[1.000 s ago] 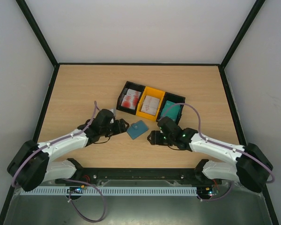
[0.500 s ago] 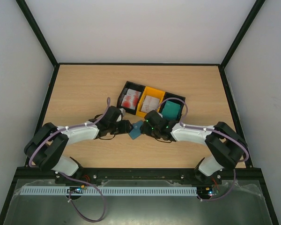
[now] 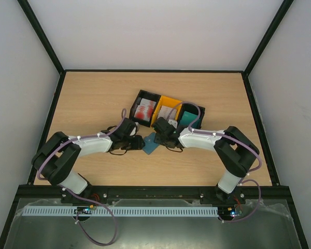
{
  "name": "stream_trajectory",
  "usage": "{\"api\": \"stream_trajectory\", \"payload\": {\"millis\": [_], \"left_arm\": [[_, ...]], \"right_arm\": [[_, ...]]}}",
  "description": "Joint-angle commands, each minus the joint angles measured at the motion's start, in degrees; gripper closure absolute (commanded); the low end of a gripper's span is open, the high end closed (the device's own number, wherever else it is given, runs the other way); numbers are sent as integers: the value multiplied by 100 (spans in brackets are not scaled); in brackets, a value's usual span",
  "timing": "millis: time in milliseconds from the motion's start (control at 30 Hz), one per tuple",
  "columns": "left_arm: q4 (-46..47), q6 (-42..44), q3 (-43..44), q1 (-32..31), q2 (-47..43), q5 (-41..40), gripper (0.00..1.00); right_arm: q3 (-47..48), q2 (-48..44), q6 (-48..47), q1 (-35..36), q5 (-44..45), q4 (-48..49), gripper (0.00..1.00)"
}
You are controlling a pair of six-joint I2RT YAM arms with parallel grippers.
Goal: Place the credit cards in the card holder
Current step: Adjust the card holder at the center of the board.
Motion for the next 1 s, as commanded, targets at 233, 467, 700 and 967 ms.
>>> {"api": "stream_trajectory", "payload": {"millis": [233, 467, 700, 967], "left_arm": [[72, -192, -55, 1, 265, -236, 60], [-105, -399, 87, 112, 219, -458, 58], [-656, -573, 165, 203, -266, -745, 42], [-751, -869, -287, 238, -1090, -479, 34]], "right_arm": [[-363, -28, -1752, 38, -471, 15, 70], [-1063, -695, -1836, 38, -1593, 154, 76], [-1148, -1206, -1465, 45, -2113, 147, 63], [73, -495, -2358, 39, -517, -789, 55]]}}
